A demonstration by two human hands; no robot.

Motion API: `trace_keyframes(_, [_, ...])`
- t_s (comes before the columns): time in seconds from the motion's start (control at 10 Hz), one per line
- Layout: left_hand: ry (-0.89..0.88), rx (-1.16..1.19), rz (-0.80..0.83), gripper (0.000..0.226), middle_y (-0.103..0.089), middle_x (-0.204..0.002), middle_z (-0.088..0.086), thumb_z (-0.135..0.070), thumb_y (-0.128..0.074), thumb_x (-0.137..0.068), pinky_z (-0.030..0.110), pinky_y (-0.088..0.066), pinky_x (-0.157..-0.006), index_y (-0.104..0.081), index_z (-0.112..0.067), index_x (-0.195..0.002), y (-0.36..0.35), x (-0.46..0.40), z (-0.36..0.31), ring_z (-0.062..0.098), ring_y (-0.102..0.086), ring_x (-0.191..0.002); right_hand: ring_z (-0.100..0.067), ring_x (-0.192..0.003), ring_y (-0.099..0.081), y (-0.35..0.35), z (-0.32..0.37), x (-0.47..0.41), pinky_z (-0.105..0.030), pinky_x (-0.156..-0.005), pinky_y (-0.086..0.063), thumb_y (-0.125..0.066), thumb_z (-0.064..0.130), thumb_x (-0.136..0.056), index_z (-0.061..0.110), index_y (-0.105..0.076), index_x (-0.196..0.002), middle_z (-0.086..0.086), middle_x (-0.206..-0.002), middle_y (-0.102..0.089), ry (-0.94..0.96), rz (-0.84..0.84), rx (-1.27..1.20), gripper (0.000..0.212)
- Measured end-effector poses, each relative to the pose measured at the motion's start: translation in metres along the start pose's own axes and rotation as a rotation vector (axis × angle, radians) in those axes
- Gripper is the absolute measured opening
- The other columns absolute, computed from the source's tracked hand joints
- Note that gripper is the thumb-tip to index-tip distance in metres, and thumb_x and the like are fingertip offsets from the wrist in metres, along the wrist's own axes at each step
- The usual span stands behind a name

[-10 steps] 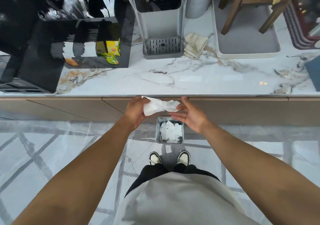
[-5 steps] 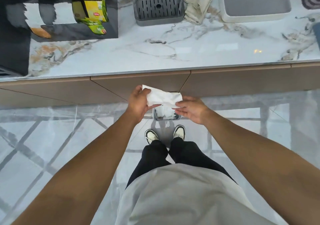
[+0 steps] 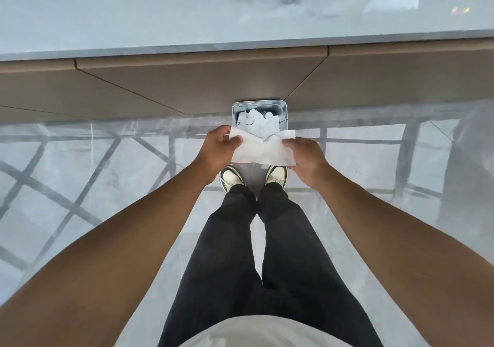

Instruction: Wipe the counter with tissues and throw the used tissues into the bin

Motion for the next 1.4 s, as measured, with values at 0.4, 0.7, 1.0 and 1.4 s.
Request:
trace_keyframes(0.4, [0.025,-0.070,-0.237,0.012,-0.075,-0.084,0.003,-0.020,-0.077,-0.081,0.047,-0.063,-0.075,-0.073,-0.009,-0.085,-0.009,-0.107,0.071,0.025,-0.073,-0.080,-0.011,-0.051,-0.038,0.010,-0.024,-0.121,-0.021,-0.049,-0.031,-0.075,0.029,-0.082,0.002,-0.060,-0.060,0.003,-0.054,-0.044,0.304,-0.160,0.435,0.038])
trace_keyframes(0.7, [0.025,-0.076,-0.252,0.005,-0.077,-0.089,0.004,-0.017,-0.076,-0.083,0.047,-0.063,-0.077,-0.071,-0.017,-0.086,-0.029,-0.165,0.110,0.027,-0.075,-0.079,-0.013,-0.062,-0.050,0.005,-0.033,-0.189,-0.025,-0.064,-0.041,-0.069,0.017,-0.084,-0.003,-0.070,-0.080,-0.027,-0.078,-0.067,0.370,-0.133,0.576,0.020])
trace_keyframes(1.0, [0.068,-0.078,-0.204,0.016,-0.076,-0.086,-0.003,-0.005,-0.066,-0.081,0.048,-0.064,-0.066,-0.070,-0.018,-0.090,-0.045,-0.182,0.122,0.023,-0.076,-0.070,-0.010,-0.076,-0.071,-0.007,-0.030,-0.204,-0.019,-0.071,-0.054,-0.068,0.021,-0.083,0.015,-0.076,-0.091,0.006,-0.081,-0.076,0.478,-0.207,0.710,0.012])
trace_keyframes(1.4, [-0.005,-0.363,-0.247,0.049,-0.071,-0.118,0.001,-0.013,-0.057,-0.088,0.024,-0.051,-0.077,-0.055,-0.018,-0.136,-0.036,-0.154,0.084,0.021,-0.065,-0.103,-0.013,-0.105,-0.066,0.004,-0.015,-0.174,-0.019,-0.094,-0.047,-0.061,0.024,-0.091,0.014,-0.066,-0.125,-0.002,-0.116,-0.072,0.451,-0.218,0.730,0.036])
Point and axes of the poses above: each hand's wrist, its own x-axis away from the middle knuckle, its own y-axis out of the back of the hand, z = x × y, the point moved 6 cm from there along -x, towards the middle knuckle
